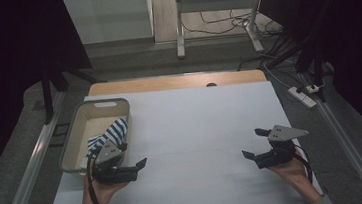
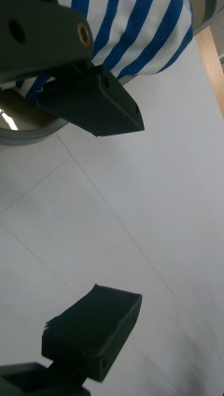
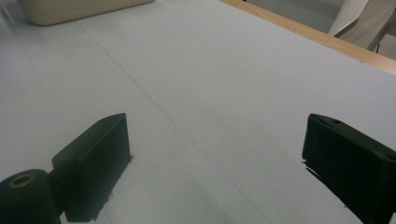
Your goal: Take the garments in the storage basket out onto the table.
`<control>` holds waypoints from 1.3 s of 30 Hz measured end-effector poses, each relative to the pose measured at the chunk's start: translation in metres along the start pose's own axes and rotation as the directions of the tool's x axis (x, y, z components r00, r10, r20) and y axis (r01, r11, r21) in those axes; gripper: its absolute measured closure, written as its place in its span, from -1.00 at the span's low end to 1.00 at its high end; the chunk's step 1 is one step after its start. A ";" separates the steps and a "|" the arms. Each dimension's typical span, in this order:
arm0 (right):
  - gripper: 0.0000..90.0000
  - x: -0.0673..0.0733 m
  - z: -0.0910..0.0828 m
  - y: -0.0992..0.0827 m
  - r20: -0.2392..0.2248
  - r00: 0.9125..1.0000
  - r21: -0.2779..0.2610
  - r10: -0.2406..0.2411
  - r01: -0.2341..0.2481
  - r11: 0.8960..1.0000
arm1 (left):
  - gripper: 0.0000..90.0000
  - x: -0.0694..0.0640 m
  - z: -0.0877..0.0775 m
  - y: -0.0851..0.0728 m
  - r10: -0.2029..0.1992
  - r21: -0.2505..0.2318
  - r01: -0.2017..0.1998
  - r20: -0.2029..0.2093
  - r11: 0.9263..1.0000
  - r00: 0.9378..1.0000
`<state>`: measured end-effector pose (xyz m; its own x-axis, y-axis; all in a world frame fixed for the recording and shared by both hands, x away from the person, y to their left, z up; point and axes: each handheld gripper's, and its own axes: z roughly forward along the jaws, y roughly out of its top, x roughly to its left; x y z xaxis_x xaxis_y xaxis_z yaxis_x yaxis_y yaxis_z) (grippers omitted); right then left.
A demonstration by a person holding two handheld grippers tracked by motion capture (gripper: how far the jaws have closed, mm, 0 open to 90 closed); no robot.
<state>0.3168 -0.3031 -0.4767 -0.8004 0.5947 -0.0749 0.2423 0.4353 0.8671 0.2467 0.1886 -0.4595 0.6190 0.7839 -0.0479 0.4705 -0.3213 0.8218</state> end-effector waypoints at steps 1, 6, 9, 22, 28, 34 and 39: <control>-0.84 0.000 0.000 0.000 0.000 1.000 0.000 0.000 0.000 1.000 | -0.64 0.000 0.000 0.000 0.000 0.000 0.000 0.000 1.000 1.000; -0.83 0.001 0.002 -0.001 -0.006 1.000 0.020 -0.007 0.007 1.000 | -0.64 0.003 -0.002 0.000 -0.002 -0.001 0.002 0.000 1.000 1.000; -0.83 0.001 0.002 -0.001 -0.003 1.000 0.021 -0.006 0.006 1.000 | -0.63 0.003 -0.002 0.001 0.000 0.000 0.000 -0.005 1.000 1.000; -0.83 0.000 0.005 -0.002 -0.004 1.000 0.043 -0.005 0.005 0.999 | -0.63 0.006 -0.008 0.003 -0.008 -0.016 0.008 -0.019 1.000 1.000; -0.83 -0.001 0.005 -0.003 -0.011 1.000 0.042 0.005 -0.005 0.999 | -0.63 0.005 -0.009 0.009 0.010 -0.016 -0.010 -0.013 1.000 1.000; -0.83 -0.001 0.005 -0.003 -0.014 1.000 0.044 0.015 -0.014 0.999 | -0.63 0.005 -0.007 0.016 0.008 -0.016 -0.008 -0.007 1.000 1.000; -0.83 -0.001 0.006 -0.003 -0.014 1.000 0.050 0.012 -0.012 0.999 | -0.63 0.004 -0.007 0.017 0.014 -0.001 -0.014 -0.009 1.000 1.000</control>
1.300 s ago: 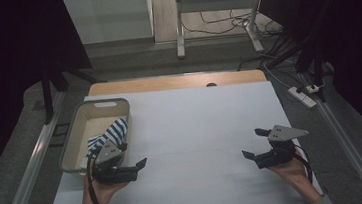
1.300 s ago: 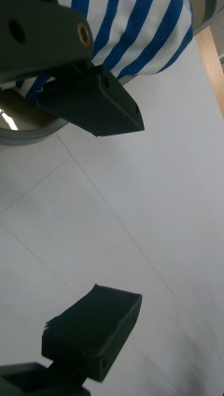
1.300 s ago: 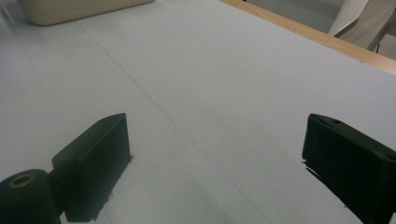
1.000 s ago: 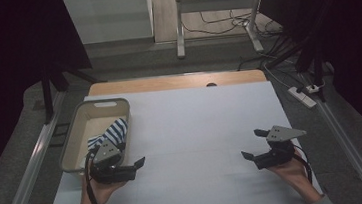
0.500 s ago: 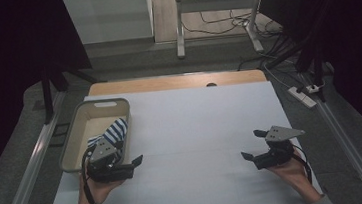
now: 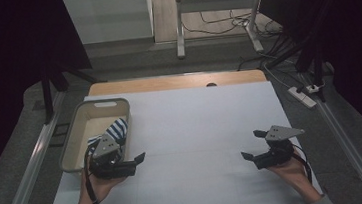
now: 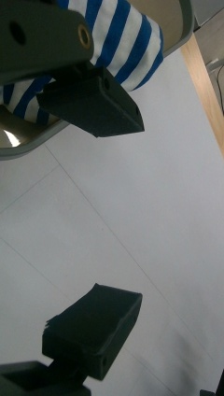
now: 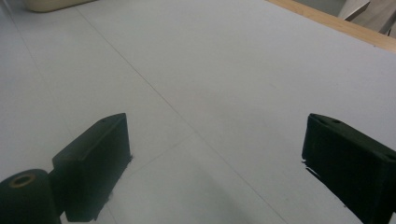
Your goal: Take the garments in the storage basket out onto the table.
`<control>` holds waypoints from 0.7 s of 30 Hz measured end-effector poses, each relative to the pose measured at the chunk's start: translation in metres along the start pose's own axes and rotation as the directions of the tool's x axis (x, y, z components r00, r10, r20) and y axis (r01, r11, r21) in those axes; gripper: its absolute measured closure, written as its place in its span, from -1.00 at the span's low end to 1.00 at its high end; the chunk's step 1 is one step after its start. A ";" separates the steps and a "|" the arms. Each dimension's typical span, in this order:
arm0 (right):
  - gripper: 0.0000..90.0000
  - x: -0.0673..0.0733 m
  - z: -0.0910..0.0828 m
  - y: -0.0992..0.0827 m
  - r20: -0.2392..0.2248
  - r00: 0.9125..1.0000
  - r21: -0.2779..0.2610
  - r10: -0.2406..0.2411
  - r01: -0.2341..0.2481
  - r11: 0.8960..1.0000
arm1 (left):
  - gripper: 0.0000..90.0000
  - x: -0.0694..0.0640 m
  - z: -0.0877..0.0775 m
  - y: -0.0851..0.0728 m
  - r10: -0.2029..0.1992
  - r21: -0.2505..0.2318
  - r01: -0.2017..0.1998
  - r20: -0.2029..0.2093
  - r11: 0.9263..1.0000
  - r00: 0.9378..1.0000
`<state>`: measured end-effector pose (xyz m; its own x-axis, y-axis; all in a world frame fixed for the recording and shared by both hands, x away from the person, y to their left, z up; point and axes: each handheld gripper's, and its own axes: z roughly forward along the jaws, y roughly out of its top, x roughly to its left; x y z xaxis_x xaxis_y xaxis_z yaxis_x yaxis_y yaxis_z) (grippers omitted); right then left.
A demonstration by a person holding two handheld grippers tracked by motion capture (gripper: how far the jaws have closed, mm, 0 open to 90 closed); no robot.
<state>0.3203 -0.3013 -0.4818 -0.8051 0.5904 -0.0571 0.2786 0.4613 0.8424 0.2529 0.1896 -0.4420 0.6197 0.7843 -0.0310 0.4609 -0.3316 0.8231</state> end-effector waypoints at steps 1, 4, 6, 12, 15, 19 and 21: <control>-0.83 0.000 0.000 0.000 0.000 1.000 0.001 0.000 0.000 1.000 | -0.63 0.000 -0.001 0.001 0.002 0.000 -0.002 -0.002 1.000 1.000; -0.83 0.000 0.000 0.000 0.001 1.000 -0.001 0.001 -0.001 1.000 | -0.63 0.001 -0.003 0.004 -0.006 -0.008 0.006 -0.004 1.000 1.000; -0.83 0.000 -0.001 0.000 0.002 1.000 -0.001 0.000 0.000 1.000 | -0.63 0.001 -0.003 0.005 -0.004 -0.008 0.004 -0.005 1.000 1.000; -0.83 0.000 0.000 0.000 0.003 1.000 0.001 0.000 0.000 1.000 | -0.63 0.004 -0.004 0.008 -0.005 -0.001 0.005 -0.015 1.000 1.000; -0.83 0.000 0.000 0.000 0.002 1.000 0.005 0.002 -0.002 1.000 | -0.62 0.006 -0.006 0.011 -0.024 0.000 0.024 -0.004 1.000 1.000; -0.83 0.000 0.000 0.000 0.002 1.000 0.007 0.000 0.000 1.000 | -0.62 0.003 -0.010 0.016 0.005 0.004 -0.005 -0.023 1.000 1.000; -0.83 0.000 0.000 0.000 0.002 1.000 0.007 0.000 0.000 1.000 | -0.62 0.003 -0.010 0.017 0.008 0.005 -0.008 -0.025 1.000 1.000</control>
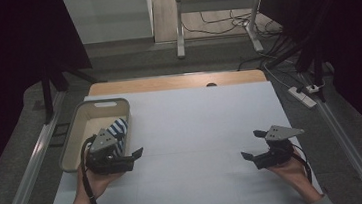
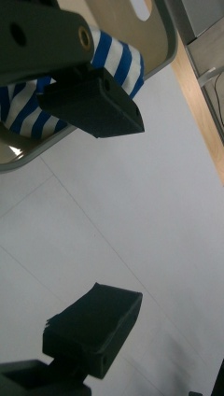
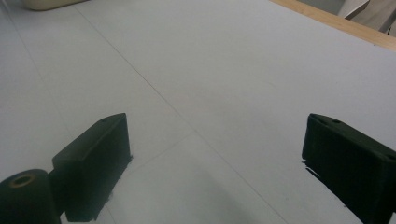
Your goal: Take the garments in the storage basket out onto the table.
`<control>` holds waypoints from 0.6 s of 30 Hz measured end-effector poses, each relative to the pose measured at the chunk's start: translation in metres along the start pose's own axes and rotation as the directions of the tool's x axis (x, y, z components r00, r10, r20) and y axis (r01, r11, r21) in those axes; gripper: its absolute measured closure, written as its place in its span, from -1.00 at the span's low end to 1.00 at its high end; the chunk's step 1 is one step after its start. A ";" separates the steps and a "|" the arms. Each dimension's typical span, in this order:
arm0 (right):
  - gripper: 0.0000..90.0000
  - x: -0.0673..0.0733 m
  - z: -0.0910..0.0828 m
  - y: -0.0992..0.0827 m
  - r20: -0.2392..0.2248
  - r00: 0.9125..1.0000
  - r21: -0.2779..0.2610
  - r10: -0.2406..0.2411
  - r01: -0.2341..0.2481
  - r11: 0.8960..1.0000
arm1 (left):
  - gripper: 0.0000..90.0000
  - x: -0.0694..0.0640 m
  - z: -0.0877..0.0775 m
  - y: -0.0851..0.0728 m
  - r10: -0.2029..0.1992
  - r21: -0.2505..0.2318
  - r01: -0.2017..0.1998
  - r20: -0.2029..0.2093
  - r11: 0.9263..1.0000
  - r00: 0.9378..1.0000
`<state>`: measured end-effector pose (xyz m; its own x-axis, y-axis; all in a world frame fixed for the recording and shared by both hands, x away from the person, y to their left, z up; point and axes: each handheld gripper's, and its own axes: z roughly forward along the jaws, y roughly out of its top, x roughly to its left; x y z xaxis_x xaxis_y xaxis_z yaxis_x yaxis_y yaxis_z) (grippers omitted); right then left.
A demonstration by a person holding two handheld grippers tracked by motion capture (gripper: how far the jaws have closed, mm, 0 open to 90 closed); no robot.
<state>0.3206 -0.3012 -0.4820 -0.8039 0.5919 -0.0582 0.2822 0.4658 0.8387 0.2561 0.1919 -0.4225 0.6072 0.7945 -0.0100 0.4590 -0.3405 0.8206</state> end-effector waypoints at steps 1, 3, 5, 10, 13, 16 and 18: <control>-0.83 0.000 0.000 0.000 0.001 1.000 -0.001 0.001 -0.001 1.000 | -0.62 0.001 0.000 0.001 -0.001 0.002 0.001 0.001 1.000 1.000; -0.83 0.000 0.000 0.000 0.001 1.000 -0.001 0.001 -0.001 1.000 | -0.62 0.004 0.001 0.003 -0.003 0.006 0.003 -0.002 1.000 1.000; -0.83 0.000 0.000 0.000 0.001 1.000 0.001 0.000 0.000 1.000 | -0.62 0.006 0.001 0.006 -0.001 0.004 0.001 -0.003 1.000 1.000; -0.83 -0.001 -0.001 0.000 0.007 1.000 -0.007 0.002 -0.002 1.000 | -0.61 0.014 0.004 0.015 -0.006 -0.018 0.006 0.001 1.000 1.000; -0.83 -0.001 -0.001 0.000 0.007 1.000 -0.005 0.004 -0.004 1.000 | -0.61 0.018 0.005 0.015 -0.018 -0.010 0.018 -0.001 1.000 1.000; -0.83 0.000 0.000 0.000 0.007 1.000 -0.002 0.002 -0.002 1.000 | -0.61 0.023 0.007 0.014 -0.031 0.001 0.031 -0.004 1.000 1.000; -0.83 0.000 0.000 0.000 0.008 1.000 -0.001 0.000 0.000 1.000 | -0.61 0.026 0.006 0.014 -0.031 0.003 0.031 -0.011 1.000 0.999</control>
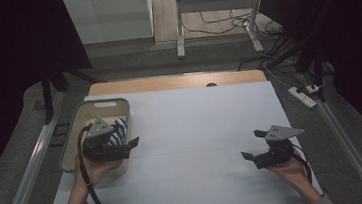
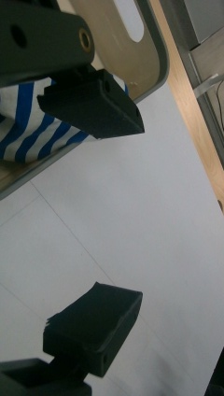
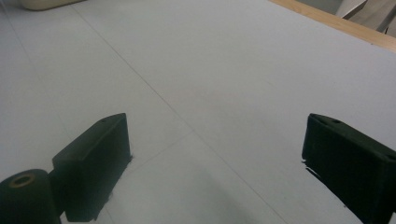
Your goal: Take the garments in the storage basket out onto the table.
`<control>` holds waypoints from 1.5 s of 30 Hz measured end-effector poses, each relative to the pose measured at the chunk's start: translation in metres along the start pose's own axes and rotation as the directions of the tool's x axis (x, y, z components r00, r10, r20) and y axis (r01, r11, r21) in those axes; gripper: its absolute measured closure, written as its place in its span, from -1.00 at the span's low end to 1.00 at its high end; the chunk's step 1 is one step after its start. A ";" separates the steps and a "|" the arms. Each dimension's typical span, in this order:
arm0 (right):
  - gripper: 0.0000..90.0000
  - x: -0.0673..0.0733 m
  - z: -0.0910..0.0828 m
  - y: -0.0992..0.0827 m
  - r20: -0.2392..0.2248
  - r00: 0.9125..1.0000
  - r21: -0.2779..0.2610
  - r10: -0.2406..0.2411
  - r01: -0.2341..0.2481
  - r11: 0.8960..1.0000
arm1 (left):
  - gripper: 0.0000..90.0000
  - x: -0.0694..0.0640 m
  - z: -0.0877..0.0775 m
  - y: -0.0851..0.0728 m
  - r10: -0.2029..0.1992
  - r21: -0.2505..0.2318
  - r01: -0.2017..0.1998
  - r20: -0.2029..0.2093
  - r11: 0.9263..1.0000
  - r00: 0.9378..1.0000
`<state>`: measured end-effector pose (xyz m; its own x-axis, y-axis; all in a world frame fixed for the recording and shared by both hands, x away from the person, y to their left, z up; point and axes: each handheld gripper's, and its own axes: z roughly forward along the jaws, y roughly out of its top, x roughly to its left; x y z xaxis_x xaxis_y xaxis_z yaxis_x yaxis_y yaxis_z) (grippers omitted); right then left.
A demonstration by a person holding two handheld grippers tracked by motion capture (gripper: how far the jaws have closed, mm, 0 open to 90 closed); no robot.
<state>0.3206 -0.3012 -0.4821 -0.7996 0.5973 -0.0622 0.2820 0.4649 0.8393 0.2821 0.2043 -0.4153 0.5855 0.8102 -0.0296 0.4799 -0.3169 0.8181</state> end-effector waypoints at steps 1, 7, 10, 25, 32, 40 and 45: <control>-0.83 0.000 0.000 0.000 -0.001 1.000 0.000 0.000 0.000 1.000 | -0.61 0.001 0.000 0.000 0.001 0.002 -0.001 -0.001 1.000 1.000; -0.83 0.000 -0.001 0.000 0.002 1.000 0.001 0.003 -0.003 1.000 | -0.60 0.006 0.000 0.006 0.017 0.013 -0.017 -0.022 1.000 1.000; -0.83 0.000 -0.002 0.000 0.004 1.000 -0.004 0.006 -0.006 1.000 | -0.60 0.011 0.000 0.010 0.013 0.010 -0.012 -0.014 1.000 1.000; -0.83 0.000 0.001 0.000 -0.004 1.000 0.012 0.000 0.000 1.000 | -0.60 0.039 0.009 0.009 -0.033 0.034 0.034 -0.030 0.999 0.999; -0.83 0.000 0.004 -0.001 -0.007 1.000 0.025 -0.009 0.009 1.000 | -0.60 0.052 0.010 -0.002 -0.067 0.072 0.071 -0.049 0.995 0.997; -0.83 0.001 0.004 -0.002 -0.009 1.000 0.034 -0.010 0.010 0.999 | -0.61 0.064 0.011 -0.011 -0.073 0.142 0.081 -0.064 0.987 0.995; -0.83 0.001 0.006 -0.002 -0.008 1.000 0.042 -0.013 0.013 0.999 | -0.62 0.071 0.013 -0.016 -0.094 0.168 0.101 -0.047 0.981 0.994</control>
<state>0.3225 -0.2982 -0.4870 -0.8075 0.5859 -0.0686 0.2936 0.5001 0.8147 0.3247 0.2606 -0.4379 0.5064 0.8586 -0.0795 0.6391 -0.3118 0.7031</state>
